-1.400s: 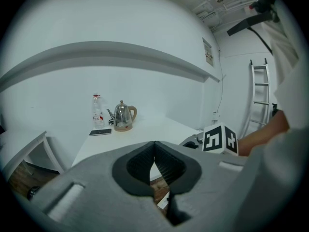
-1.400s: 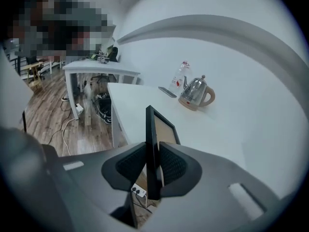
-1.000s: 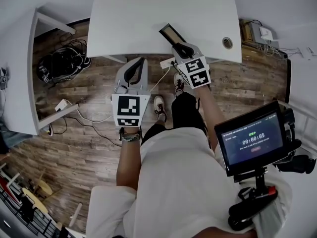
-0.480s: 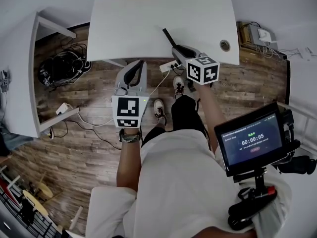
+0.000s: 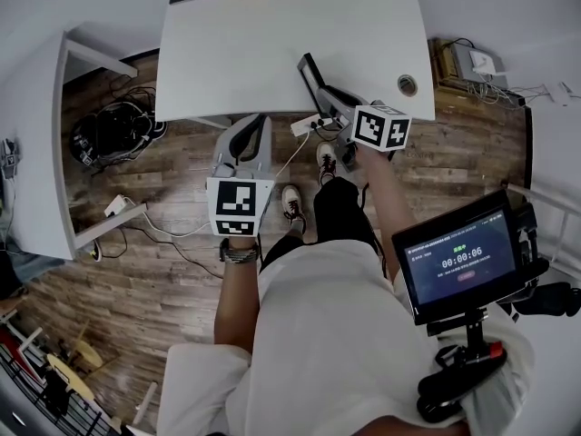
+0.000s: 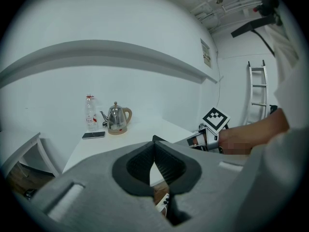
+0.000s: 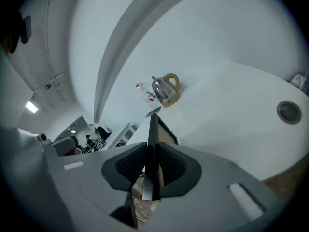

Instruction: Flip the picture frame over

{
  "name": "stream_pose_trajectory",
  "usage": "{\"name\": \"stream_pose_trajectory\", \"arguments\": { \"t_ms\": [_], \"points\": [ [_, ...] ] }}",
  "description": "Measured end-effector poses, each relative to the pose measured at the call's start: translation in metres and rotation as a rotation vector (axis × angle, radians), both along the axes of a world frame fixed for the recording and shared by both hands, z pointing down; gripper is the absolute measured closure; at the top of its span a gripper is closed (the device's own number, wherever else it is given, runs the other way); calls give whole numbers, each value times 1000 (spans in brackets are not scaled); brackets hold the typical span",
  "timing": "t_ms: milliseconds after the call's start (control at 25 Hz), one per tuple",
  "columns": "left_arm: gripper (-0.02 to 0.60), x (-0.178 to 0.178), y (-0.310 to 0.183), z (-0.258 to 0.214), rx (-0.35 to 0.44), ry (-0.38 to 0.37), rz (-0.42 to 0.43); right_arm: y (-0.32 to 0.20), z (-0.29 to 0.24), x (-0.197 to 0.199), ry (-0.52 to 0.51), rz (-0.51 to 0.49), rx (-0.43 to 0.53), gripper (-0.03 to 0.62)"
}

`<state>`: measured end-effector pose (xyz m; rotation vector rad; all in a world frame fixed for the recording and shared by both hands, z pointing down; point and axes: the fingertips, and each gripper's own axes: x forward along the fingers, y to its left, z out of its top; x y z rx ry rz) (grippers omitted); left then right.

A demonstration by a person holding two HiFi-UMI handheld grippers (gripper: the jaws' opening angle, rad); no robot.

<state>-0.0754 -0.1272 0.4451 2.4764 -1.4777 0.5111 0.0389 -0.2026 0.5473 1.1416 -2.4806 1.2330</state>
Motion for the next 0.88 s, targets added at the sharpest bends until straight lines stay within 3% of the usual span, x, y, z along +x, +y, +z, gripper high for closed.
{"name": "stream_pose_trajectory", "arguments": {
  "t_ms": [600,880],
  "points": [
    [577,16,-10,6,-16,7,43,-9,10,43,45,83,16,517],
    [578,21,-17,12,-34,3,45,-6,35,75,57,137,-38,513]
  ]
}}
